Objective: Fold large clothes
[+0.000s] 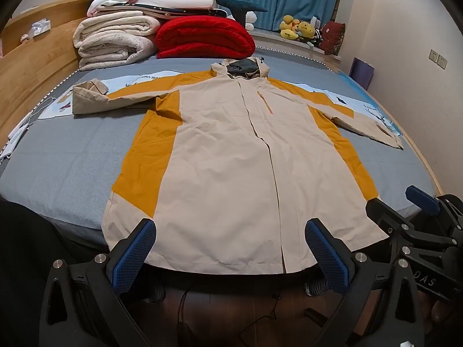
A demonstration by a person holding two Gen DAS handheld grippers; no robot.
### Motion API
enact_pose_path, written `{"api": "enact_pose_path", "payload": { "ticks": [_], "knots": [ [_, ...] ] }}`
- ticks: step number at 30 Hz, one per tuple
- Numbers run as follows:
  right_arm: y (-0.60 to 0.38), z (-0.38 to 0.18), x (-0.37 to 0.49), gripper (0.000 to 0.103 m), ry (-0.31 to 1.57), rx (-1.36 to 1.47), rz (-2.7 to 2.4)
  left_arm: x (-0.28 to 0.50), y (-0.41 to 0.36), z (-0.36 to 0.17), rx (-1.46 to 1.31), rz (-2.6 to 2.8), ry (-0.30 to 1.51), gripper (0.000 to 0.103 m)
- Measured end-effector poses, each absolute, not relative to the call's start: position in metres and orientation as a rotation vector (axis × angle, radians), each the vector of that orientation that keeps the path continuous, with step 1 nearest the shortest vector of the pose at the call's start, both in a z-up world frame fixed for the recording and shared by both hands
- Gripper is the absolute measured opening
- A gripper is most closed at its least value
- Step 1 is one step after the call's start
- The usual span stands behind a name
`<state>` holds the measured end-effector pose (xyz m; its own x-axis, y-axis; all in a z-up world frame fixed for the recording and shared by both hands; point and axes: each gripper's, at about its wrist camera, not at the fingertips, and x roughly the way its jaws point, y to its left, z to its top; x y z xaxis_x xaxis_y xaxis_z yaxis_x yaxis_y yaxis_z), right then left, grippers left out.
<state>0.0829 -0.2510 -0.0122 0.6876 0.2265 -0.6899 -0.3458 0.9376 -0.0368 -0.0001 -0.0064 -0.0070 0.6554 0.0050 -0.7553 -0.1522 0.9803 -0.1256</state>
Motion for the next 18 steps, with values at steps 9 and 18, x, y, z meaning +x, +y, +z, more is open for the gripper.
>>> {"api": "enact_pose_path", "payload": {
  "ticks": [9, 18],
  "knots": [
    [-0.2522, -0.0119, 0.0837, 0.094, 0.748, -0.171, 0.323, 0.0000, -0.0066, -0.0069, -0.185, 0.091, 0.853, 0.102],
    [-0.2525, -0.0117, 0.0843, 0.094, 0.749, -0.171, 0.323, -0.0002, -0.0066, -0.0071, -0.185, 0.091, 0.853, 0.102]
  ]
}}
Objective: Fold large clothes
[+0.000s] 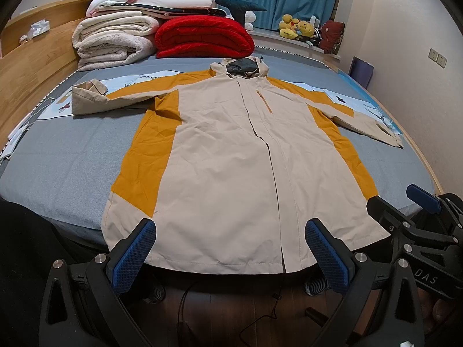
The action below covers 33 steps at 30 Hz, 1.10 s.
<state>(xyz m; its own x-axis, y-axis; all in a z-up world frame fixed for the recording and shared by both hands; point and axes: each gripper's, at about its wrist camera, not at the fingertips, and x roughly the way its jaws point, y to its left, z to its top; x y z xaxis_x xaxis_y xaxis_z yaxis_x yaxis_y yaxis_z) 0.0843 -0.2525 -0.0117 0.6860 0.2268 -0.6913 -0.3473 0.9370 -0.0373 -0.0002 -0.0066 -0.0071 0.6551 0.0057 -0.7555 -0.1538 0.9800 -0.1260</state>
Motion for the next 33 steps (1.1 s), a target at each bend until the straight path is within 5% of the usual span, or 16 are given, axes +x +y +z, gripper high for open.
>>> {"api": "enact_pose_path", "payload": {
  "ticks": [26, 29, 33],
  "knots": [
    [-0.253, -0.011, 0.083, 0.094, 0.747, -0.170, 0.321, 0.000, -0.008, -0.008, -0.180, 0.095, 0.844, 0.102],
    [-0.255, -0.010, 0.083, 0.094, 0.747, -0.163, 0.324, -0.003, -0.010, -0.002, -0.171, 0.102, 0.810, 0.095],
    [-0.256, -0.009, 0.089, 0.085, 0.754, -0.136, 0.339, -0.004, -0.008, 0.011, -0.166, 0.088, 0.771, 0.057]
  ]
}}
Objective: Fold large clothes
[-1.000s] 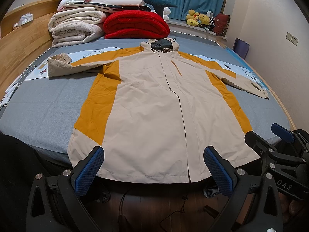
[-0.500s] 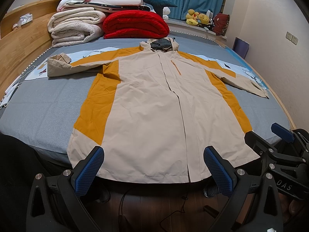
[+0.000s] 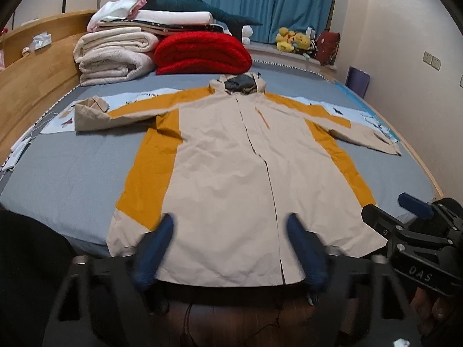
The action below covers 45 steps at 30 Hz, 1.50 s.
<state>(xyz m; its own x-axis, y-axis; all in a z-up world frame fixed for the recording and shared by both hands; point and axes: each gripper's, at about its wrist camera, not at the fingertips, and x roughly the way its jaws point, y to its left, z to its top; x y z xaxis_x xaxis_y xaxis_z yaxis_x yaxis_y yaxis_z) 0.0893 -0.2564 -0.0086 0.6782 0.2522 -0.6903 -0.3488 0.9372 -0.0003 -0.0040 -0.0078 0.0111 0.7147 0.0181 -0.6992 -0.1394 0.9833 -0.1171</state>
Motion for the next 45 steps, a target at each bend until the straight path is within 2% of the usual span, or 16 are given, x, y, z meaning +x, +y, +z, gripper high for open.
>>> {"api": "enact_pose_path", "payload": {
  "ticks": [3, 5, 8, 13, 27, 36, 41, 45],
  "knots": [
    [-0.260, 0.001, 0.093, 0.074, 0.766, -0.086, 0.360, -0.001, -0.004, 0.020, -0.168, 0.070, 0.753, 0.045],
    [-0.265, 0.008, 0.101, 0.070, 0.764, -0.053, 0.364, 0.005, 0.000, 0.026, -0.191, 0.036, 0.744, 0.043],
    [-0.270, 0.020, 0.116, 0.064, 0.746, 0.010, 0.378, 0.016, -0.002, 0.034, -0.180, 0.016, 0.731, 0.035],
    [-0.264, 0.039, 0.148, 0.056, 0.725, 0.013, 0.379, 0.039, -0.002, 0.052, -0.149, 0.029, 0.674, 0.035],
    [-0.201, 0.069, 0.304, 0.054, 0.725, -0.072, 0.448, 0.175, 0.072, 0.095, -0.227, 0.226, 0.627, 0.035],
    [-0.161, 0.134, 0.375, 0.053, 0.462, -0.076, 0.423, 0.254, 0.135, 0.104, -0.247, 0.469, 0.561, 0.036],
    [-0.145, 0.119, 0.415, 0.054, 0.478, -0.071, 0.447, 0.291, 0.163, 0.097, -0.151, 0.517, 0.546, 0.037],
    [-0.140, 0.098, 0.436, 0.063, 0.503, -0.064, 0.461, 0.320, 0.207, 0.075, -0.131, 0.537, 0.590, 0.044]
  ]
}}
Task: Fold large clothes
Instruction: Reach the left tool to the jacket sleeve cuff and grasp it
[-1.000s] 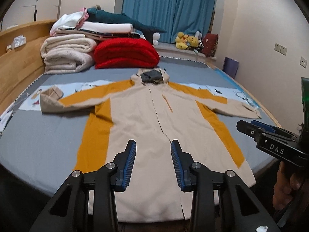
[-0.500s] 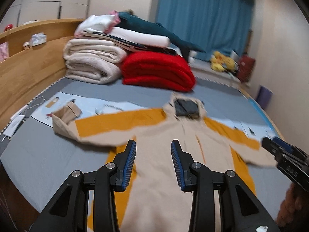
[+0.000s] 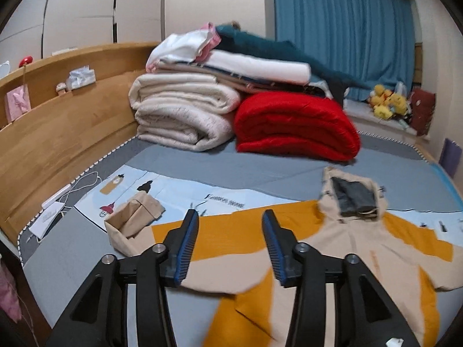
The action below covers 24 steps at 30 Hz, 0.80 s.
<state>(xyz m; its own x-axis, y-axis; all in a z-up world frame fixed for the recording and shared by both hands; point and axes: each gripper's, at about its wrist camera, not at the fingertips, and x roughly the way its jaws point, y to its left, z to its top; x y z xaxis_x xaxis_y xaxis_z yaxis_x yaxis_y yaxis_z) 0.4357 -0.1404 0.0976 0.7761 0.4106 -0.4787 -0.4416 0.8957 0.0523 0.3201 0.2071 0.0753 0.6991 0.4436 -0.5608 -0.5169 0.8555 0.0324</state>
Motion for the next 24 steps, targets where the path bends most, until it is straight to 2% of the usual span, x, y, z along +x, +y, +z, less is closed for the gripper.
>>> {"api": "enact_pose_path", "payload": {
  "ticks": [3, 7, 11, 13, 15, 17, 19, 20, 21, 22, 23, 24],
  "knots": [
    [-0.145, 0.075, 0.446, 0.069, 0.522, -0.043, 0.441, 0.337, 0.240, 0.054, -0.110, 0.582, 0.626, 0.044],
    [-0.147, 0.050, 0.471, 0.069, 0.647, 0.010, 0.437, 0.358, 0.298, 0.019, -0.115, 0.657, 0.674, 0.045],
    [-0.142, 0.035, 0.481, 0.069, 0.685, -0.049, 0.450, 0.374, 0.376, -0.011, -0.196, 0.785, 0.776, 0.046],
    [-0.137, 0.030, 0.486, 0.069, 0.705, -0.073, 0.471, 0.381, 0.420, -0.023, -0.207, 0.868, 0.825, 0.049],
    [-0.132, 0.023, 0.486, 0.068, 0.711, -0.106, 0.478, 0.389, 0.452, -0.034, -0.190, 0.934, 0.887, 0.063],
    [-0.127, 0.016, 0.487, 0.063, 0.715, -0.155, 0.477, 0.395, 0.479, -0.050, -0.188, 0.965, 0.966, 0.066],
    [-0.125, 0.007, 0.491, 0.044, 0.743, -0.176, 0.482, 0.399, 0.502, -0.067, -0.197, 0.986, 1.027, 0.066],
    [-0.125, 0.004, 0.493, 0.038, 0.759, -0.174, 0.485, 0.401, 0.510, -0.075, -0.195, 0.984, 1.046, 0.066],
    [-0.126, 0.000, 0.496, 0.029, 0.779, -0.168, 0.487, 0.402, 0.514, -0.081, -0.195, 0.974, 1.064, 0.064],
    [-0.127, -0.004, 0.498, 0.028, 0.793, -0.159, 0.491, 0.405, 0.518, -0.085, -0.197, 0.960, 1.078, 0.059],
    [-0.128, -0.007, 0.500, 0.028, 0.804, -0.154, 0.493, 0.407, 0.520, -0.089, -0.201, 0.941, 1.093, 0.036],
    [-0.129, -0.009, 0.502, 0.028, 0.810, -0.156, 0.491, 0.408, 0.520, -0.093, -0.200, 0.916, 1.117, 0.009]
  ]
}}
